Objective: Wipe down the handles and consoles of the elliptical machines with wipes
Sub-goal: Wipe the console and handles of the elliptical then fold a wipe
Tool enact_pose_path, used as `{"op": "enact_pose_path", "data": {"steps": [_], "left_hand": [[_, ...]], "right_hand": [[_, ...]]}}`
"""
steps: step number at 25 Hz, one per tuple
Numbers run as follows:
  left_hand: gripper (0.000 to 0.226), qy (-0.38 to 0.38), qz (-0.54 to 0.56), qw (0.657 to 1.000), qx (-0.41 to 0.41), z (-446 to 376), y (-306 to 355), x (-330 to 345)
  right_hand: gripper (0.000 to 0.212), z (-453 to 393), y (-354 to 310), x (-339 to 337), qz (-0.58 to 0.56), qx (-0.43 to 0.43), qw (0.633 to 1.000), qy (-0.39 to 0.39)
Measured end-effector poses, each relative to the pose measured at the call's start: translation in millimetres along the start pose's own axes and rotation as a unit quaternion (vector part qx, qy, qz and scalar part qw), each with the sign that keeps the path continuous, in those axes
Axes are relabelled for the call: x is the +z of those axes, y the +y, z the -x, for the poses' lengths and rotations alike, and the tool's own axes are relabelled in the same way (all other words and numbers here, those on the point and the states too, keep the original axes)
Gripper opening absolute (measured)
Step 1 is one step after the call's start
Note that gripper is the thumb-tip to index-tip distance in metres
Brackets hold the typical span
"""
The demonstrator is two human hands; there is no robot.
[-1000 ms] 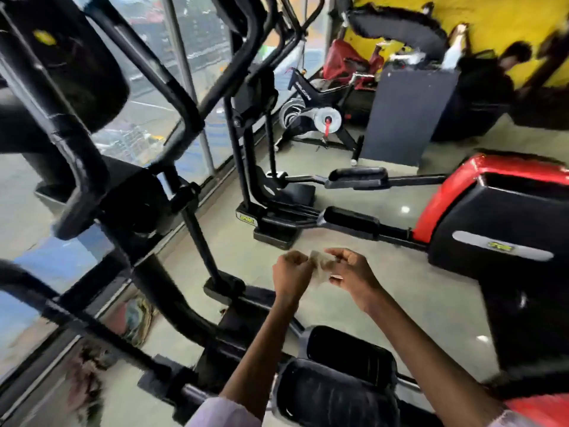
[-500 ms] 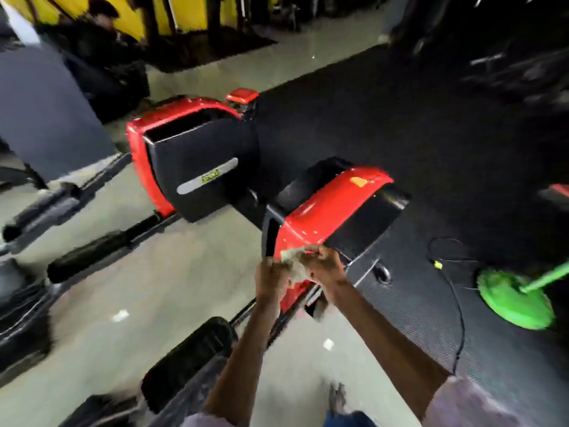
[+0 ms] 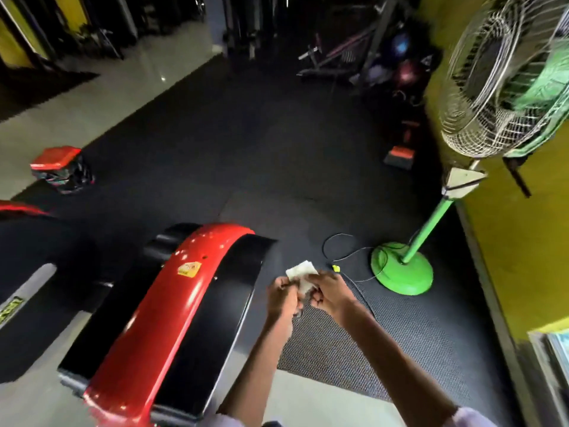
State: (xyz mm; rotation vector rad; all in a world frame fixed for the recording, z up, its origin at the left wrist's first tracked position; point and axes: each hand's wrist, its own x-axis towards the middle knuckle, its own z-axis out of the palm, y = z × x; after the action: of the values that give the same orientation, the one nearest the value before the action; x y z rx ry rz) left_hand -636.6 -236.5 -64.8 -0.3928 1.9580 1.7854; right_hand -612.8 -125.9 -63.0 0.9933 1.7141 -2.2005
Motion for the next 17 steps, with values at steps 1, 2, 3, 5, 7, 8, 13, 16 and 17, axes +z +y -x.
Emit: {"op": "enact_pose_path", "data": {"steps": [1, 2, 3, 5, 7, 8, 13, 16, 17], "left_hand": [[0.018, -0.009, -0.012, 1.000, -0.002, -22.5, 10.9, 14.7], [0.017, -0.014, -0.032, 0.999, 0.005, -51.1, 23.1, 31.9], [0.015, -0.015, -0.039, 0.999, 0.014, -83.9, 35.1, 49.1], [0.016, -0.014, -0.040, 0.999, 0.024, -155.9, 61.5, 79.1], [0.022, -0.006, -0.033, 0.999, 0.033, -236.3, 84.5, 105.1], [0.022, -0.004, -0.028, 0.999, 0.031, -277.7, 97.3, 118.2], [0.009, 0.015, 0.024, 0.999, -0.024, -440.8, 186.6, 159.7], [0.009, 0.056, 0.059, 0.996, -0.038, -514.8, 250.3, 155.4], [0.008, 0.066, 0.069, 0.995, -0.041, -537.7, 268.3, 148.8]], "right_hand": [[0.013, -20.3, -14.6, -10.2, -0.003, -0.001, 1.000, 0.003], [0.012, -47.7, -29.7, -20.5, -0.006, -0.002, 1.000, 0.009], [0.013, -78.0, -44.4, -29.8, -0.002, -0.001, 1.000, 0.018], [0.015, -150.8, -75.2, -44.4, 0.014, -0.004, 0.999, 0.030], [0.019, -230.9, -114.0, -53.3, 0.047, -0.002, 0.998, 0.030], [0.021, -270.8, -137.0, -55.4, 0.058, 0.003, 0.998, 0.031], [0.010, -442.7, -253.3, -44.6, 0.172, 0.029, 0.983, 0.049], [0.007, -519.1, -325.4, -12.5, 0.208, 0.015, 0.978, 0.015], [0.009, -541.1, -344.5, 1.6, 0.205, 0.015, 0.979, -0.002]]}}
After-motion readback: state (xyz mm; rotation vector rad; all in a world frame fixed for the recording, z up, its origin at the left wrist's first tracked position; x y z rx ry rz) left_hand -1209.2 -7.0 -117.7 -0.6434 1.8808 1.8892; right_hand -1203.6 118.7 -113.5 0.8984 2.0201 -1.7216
